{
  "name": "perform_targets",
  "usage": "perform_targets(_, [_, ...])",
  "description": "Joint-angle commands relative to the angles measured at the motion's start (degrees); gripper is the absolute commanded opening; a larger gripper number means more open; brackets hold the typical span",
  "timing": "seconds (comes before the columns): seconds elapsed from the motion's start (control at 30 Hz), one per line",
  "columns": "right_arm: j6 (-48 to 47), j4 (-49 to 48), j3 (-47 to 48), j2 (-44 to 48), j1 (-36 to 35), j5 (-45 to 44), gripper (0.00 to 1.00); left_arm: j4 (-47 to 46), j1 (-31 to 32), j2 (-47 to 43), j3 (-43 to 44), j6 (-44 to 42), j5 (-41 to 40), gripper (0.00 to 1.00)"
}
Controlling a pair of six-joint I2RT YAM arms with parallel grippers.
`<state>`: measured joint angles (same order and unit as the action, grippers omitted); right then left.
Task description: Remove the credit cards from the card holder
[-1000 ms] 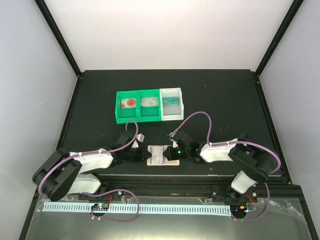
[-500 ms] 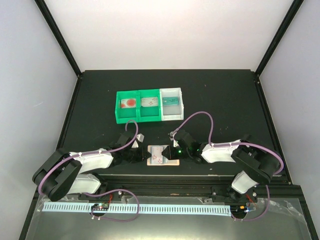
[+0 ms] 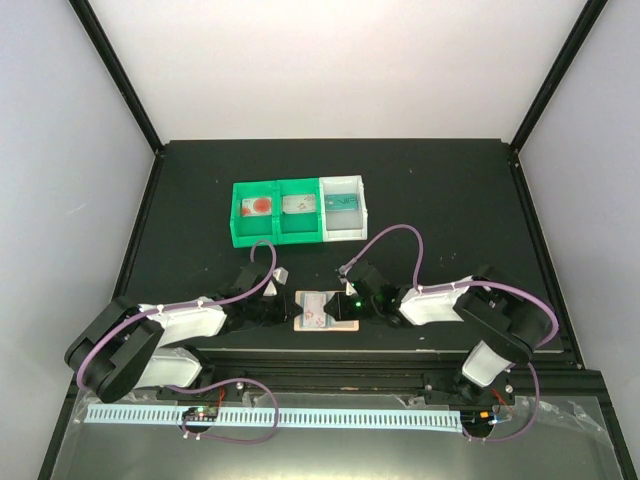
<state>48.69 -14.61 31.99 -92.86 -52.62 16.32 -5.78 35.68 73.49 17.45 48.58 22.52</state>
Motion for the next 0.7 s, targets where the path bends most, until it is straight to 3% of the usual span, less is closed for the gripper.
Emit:
perform_targets(0.0, [-1.44,3.65,0.57,0.05,-0.11,-4.08,0.08,3.94,-0.07,0.60,-0.58,-0.52,-3.02,0.04])
perform_targets(0.37, [-3.56,13.06,1.61,6.68,-0.11,-11.24,0.08,5.05,-0.02,0.25,-0.58,-0.43,-3.78,0.09])
perform_targets(0.67, [-0.79,1.04,-1.07,6.02,-0.11,-2.27,0.13,5.56,0.00,-3.95,-0.25,1.09,-1.88,0.11])
